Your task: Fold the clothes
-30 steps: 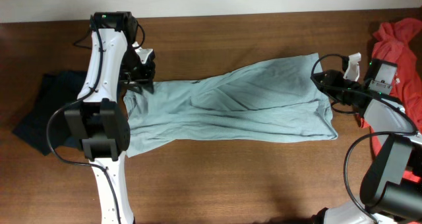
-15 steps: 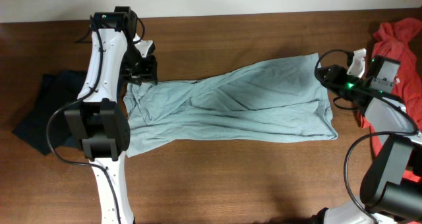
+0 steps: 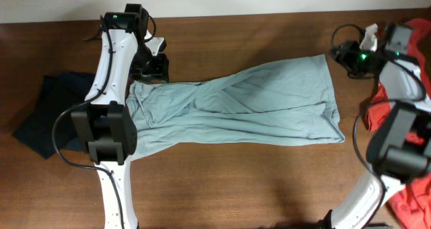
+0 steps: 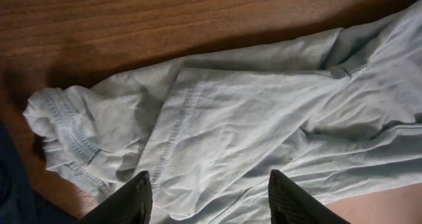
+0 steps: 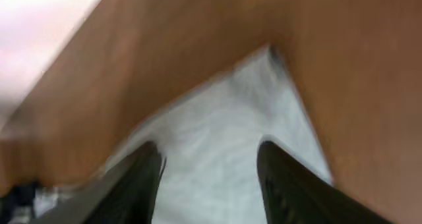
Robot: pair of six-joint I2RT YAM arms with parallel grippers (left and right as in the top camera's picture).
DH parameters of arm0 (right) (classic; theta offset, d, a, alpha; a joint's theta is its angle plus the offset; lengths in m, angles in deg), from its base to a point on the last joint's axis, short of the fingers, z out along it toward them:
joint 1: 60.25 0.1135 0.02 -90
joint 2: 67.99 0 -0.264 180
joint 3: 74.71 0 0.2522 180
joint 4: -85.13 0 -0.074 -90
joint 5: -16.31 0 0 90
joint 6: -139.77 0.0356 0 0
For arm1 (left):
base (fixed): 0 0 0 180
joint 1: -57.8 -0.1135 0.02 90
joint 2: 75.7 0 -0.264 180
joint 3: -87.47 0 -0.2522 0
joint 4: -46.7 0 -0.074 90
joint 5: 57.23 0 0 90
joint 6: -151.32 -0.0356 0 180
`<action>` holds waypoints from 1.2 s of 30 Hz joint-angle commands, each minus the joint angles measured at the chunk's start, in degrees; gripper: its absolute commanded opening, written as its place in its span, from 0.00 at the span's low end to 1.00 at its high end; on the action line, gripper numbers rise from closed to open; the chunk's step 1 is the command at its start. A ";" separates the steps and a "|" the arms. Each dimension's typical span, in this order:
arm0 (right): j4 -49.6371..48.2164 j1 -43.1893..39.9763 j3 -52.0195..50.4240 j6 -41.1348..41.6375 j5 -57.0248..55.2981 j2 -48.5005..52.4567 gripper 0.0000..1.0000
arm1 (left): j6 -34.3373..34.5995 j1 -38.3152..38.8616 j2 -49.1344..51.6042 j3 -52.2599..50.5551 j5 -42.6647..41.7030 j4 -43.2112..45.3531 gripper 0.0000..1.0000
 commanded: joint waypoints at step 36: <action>-1.77 5.29 9.03 -7.50 -14.38 15.21 0.12 | -0.28 2.16 -1.62 0.72 -0.79 -1.70 0.56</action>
